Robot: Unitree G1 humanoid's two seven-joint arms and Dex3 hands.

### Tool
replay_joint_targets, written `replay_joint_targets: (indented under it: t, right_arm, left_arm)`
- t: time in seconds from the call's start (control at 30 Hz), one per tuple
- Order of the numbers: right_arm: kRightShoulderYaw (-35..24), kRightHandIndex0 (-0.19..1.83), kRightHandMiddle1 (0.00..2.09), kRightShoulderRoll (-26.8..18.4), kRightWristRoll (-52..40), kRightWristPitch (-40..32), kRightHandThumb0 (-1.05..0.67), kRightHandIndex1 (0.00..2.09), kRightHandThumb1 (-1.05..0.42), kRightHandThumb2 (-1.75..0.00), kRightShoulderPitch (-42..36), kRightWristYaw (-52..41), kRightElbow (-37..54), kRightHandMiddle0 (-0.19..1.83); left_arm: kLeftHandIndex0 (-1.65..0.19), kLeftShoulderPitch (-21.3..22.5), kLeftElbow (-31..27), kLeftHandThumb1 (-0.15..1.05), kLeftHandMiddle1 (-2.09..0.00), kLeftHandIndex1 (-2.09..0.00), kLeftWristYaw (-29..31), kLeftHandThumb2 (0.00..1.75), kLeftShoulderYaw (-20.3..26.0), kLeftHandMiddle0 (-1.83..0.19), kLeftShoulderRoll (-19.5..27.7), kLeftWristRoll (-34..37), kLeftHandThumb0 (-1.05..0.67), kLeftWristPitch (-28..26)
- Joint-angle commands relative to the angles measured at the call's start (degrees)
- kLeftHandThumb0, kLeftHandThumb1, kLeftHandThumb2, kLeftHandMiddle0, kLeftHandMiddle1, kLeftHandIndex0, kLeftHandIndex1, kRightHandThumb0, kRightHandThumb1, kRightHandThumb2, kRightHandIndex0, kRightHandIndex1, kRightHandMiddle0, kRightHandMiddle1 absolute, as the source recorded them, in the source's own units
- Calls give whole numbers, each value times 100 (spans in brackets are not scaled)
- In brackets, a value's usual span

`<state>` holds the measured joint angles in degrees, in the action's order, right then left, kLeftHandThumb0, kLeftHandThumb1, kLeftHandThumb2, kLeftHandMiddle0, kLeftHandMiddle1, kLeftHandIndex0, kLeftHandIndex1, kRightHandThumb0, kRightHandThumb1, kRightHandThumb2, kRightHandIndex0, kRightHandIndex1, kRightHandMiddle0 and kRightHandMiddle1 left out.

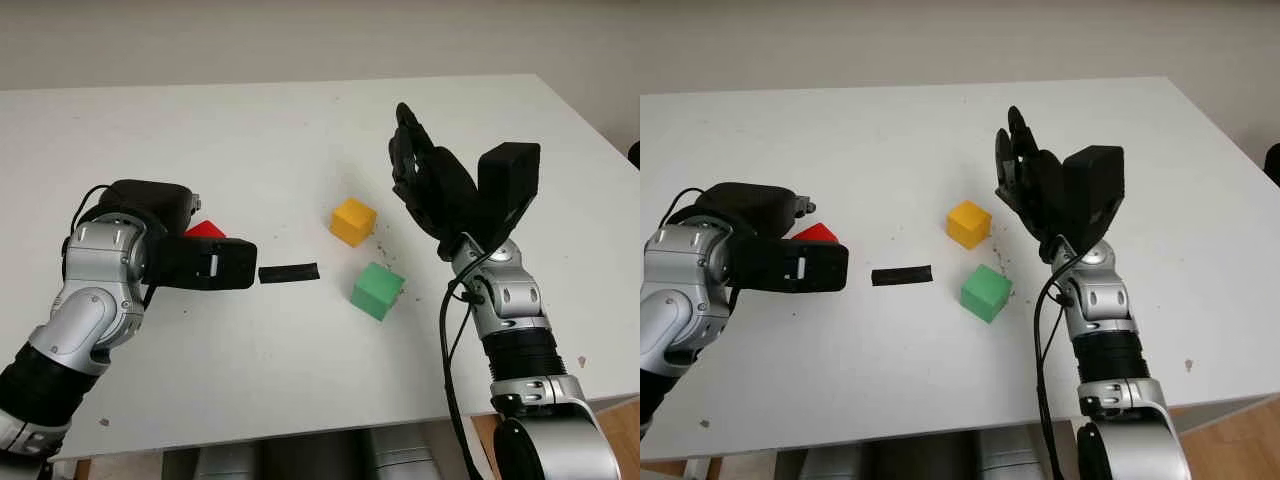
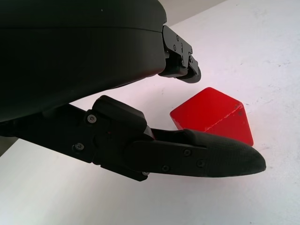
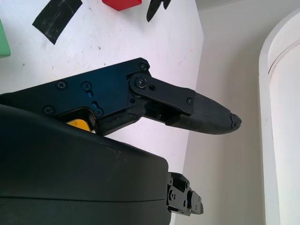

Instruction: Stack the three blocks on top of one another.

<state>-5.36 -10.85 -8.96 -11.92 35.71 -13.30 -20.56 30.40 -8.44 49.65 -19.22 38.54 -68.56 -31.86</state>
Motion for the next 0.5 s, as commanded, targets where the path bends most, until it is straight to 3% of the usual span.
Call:
replay_joint_targets:
  t: [0.0, 0.27, 0.33, 0.47]
  right_arm:
    - [-25, -19, 0, 4, 0, 70, -73, 0, -105, -75, 5, 2, 64, -19]
    - [-37, -19, 0, -5, -10, 57, -73, 0, -105, -75, -13, 5, 92, -19]
    - [-39, -19, 0, -10, -18, 35, -73, 0, -105, -75, -13, -2, 97, -19]
    - [-33, -19, 0, -17, -10, 77, -73, 0, -105, -75, -17, -27, 77, -19]
  left_arm:
    - [-15, -52, 11, 105, -5, -16, 19, 33, 27, -12, -87, -82, -104, -24]
    - [-23, -76, 5, 105, -6, -29, 61, 34, 38, -15, -185, -214, -105, 49]
    - [-7, -94, 16, 105, -6, -70, 14, 32, 42, -16, -211, -243, -104, 72]
    - [3, -134, 75, 105, -7, -104, -148, 27, 71, -22, -293, -263, -101, 58]
